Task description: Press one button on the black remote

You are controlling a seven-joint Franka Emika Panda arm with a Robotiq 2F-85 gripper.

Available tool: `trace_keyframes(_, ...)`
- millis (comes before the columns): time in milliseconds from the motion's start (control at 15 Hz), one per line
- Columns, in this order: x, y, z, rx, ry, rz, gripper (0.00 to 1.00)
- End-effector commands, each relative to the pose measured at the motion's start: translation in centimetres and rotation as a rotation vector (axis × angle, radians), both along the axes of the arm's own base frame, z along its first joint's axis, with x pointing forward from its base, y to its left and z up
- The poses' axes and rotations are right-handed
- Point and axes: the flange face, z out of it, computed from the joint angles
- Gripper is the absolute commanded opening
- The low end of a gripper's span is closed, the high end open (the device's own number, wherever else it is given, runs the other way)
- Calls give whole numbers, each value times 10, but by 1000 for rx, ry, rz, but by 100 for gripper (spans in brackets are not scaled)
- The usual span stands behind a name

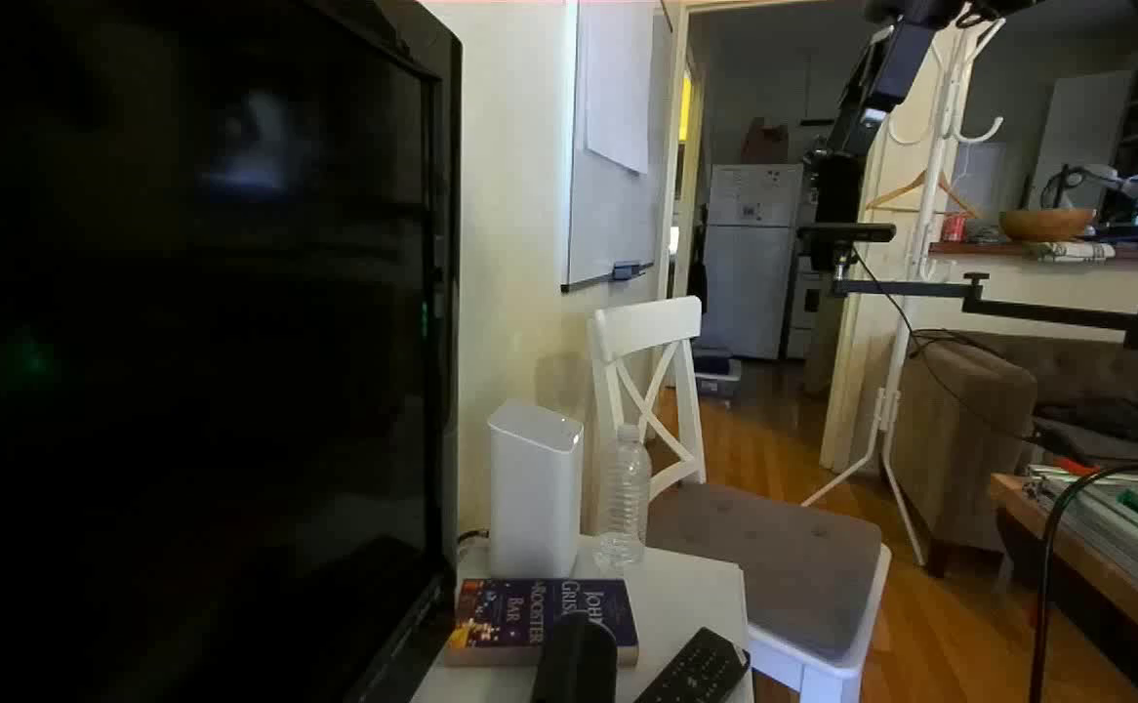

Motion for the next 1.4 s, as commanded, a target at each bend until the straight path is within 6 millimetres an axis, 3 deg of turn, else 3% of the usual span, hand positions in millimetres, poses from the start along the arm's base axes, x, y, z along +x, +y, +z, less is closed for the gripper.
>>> trace_keyframes(0, 0, 0, 0, 0, 1, 0, 100)
trace_keyframes(267, 0, 0, 0, 0, 1, 0, 100)
trace_keyframes(467, 32, 22, -21, 54, 25, 136, 100)
trace_keyframes(800, 92, 89, -72, 127, 87, 378, 100)
trace_keyframes(1000, 113, 123, -106, 194, 171, 503, 100)
trace_keyframes(1333, 144, 133, -183, 269, 358, 661, 100)
